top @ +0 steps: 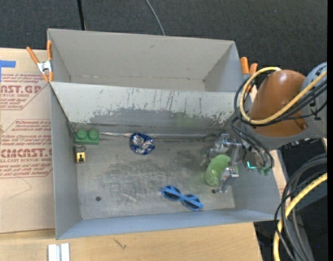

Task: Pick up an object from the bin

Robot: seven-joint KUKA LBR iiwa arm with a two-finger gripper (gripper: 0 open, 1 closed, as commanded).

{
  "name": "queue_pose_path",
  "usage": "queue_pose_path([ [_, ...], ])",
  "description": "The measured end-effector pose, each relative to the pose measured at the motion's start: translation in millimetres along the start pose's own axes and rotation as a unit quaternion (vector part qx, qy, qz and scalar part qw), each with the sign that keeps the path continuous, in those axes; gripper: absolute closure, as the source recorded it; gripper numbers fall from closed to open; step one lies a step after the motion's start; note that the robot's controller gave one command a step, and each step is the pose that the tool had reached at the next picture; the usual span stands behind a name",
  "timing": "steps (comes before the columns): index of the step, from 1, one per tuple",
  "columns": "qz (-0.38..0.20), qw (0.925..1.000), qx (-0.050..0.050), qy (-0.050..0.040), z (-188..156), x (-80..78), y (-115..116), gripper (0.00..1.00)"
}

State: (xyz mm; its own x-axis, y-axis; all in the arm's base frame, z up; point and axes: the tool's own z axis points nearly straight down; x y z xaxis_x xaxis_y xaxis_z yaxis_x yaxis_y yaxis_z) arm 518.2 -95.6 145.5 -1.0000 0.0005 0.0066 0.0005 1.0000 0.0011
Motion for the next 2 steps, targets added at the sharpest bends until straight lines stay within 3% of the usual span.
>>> queue_pose_path([
  [1, -0.027, 0.9996, 0.0, -0.0052, 72.8, -12.2, -9.0, 0.0],
  [2, -0.029, 0.9995, -0.003, -0.0087, 67.6, -15.2, -3.5, 1.0],
])
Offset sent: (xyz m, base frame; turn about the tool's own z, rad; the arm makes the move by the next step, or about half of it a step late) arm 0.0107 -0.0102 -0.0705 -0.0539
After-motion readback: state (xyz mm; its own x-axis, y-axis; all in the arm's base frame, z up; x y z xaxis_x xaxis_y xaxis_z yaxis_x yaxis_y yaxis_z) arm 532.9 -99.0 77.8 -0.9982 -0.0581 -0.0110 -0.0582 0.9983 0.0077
